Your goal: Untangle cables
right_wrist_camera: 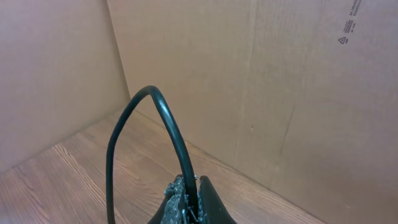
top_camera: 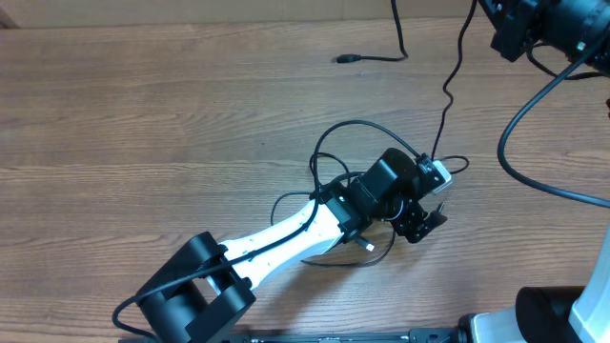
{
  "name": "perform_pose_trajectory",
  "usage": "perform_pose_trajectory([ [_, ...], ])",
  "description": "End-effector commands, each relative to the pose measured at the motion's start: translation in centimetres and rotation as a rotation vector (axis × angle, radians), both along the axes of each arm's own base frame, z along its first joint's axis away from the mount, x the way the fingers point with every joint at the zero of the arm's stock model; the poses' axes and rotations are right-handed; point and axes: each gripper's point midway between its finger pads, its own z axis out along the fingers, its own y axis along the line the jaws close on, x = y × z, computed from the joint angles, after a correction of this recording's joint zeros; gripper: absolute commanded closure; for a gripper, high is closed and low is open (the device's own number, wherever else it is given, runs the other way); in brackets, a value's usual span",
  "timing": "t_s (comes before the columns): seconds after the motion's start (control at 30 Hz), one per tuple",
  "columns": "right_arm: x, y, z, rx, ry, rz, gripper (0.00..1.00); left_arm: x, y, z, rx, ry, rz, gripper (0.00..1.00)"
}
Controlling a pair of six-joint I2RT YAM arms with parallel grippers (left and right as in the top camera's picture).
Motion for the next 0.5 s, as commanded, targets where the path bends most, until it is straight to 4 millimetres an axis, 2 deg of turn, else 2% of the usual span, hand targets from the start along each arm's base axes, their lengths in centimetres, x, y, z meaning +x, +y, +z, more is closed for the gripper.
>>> perform_pose_trajectory([
  [0.0, -0.4, 0.0, 0.7, -0.001, -0.023, -0.006, 0.96, 0.7, -0.1, -0.2, 0.016, -0.024, 0.028, 0.02],
  [0.27, -0.4, 0.0, 0.5, -0.001, -0.016, -0.005, 0.96, 0.5, 0.5, -1.1, 0.056, -0.006, 0.037, 0.01],
  [0.47, -0.5, 0.0, 0.5, 0.0, -0.016, -0.001, 0.96, 1.6, 1.8, -2.0, 0.125, -0.035, 0.111, 0.0],
])
